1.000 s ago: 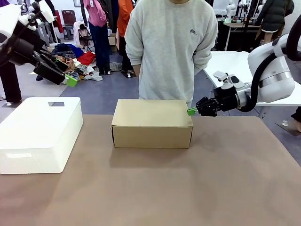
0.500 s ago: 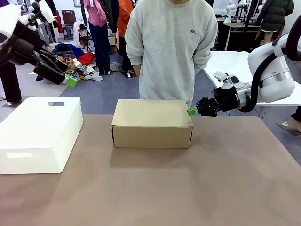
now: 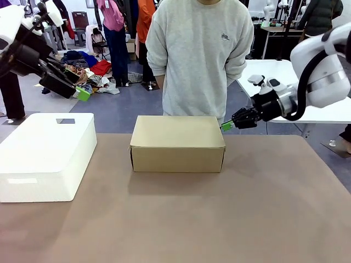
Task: Pack the shoes into the box.
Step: Press down on the lid of the Shoes Box.
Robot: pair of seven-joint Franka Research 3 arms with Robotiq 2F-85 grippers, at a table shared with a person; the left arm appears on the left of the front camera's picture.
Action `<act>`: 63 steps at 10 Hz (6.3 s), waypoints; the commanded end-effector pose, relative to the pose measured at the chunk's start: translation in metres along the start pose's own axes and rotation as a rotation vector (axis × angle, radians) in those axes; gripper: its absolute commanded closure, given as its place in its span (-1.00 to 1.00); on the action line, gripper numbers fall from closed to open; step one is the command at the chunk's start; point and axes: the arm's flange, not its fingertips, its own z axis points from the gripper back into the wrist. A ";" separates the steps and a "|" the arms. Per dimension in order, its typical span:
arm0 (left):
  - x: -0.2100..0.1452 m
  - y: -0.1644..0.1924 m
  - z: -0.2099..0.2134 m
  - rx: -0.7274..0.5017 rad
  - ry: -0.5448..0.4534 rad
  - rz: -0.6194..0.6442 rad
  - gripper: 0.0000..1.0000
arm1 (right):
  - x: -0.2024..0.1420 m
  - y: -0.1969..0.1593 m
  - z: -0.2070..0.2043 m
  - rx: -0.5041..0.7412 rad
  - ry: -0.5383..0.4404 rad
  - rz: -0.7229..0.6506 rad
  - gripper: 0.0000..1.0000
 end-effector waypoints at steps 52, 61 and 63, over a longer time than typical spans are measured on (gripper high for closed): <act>0.100 0.111 -0.421 -0.165 0.426 0.376 1.00 | 0.102 0.194 0.045 -0.656 0.325 -0.001 -1.00; 0.109 0.110 -0.348 -0.085 0.369 0.380 1.00 | 0.102 0.194 0.045 -0.656 0.325 -0.001 -1.00; 0.128 0.113 -0.367 -0.093 0.361 0.352 1.00 | 0.102 0.194 0.045 -0.656 0.325 -0.001 -1.00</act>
